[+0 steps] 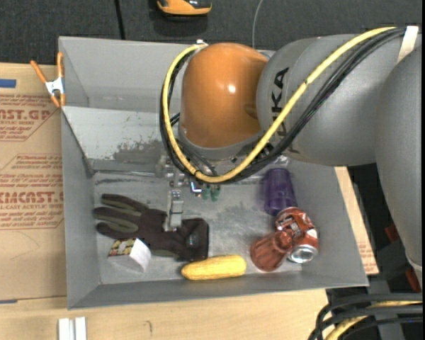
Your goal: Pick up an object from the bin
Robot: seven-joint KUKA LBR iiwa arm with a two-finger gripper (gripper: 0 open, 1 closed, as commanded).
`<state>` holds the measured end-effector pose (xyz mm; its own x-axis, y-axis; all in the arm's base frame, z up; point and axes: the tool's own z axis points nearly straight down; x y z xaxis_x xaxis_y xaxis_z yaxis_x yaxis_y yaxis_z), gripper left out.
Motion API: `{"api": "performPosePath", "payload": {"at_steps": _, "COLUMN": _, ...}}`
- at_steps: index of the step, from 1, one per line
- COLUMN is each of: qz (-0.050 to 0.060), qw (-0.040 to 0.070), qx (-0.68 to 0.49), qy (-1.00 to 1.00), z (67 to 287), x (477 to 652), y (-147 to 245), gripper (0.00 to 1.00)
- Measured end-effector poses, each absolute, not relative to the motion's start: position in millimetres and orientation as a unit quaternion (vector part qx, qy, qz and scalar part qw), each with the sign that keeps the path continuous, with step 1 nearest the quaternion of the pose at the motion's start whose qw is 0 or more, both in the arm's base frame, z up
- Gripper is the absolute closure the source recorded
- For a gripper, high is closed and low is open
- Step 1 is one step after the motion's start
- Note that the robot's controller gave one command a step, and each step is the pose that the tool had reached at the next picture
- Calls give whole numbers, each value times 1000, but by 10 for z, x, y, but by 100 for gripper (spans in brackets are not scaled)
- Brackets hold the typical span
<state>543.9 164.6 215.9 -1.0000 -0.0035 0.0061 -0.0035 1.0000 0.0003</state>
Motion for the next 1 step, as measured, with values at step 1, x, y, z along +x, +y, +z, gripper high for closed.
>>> {"api": "performPosePath", "payload": {"at_steps": 1, "qz": -1, "qw": -1, "qx": 0, "qy": -1000, "z": 2207, "x": 5455, "y": 1634, "gripper": 0}}
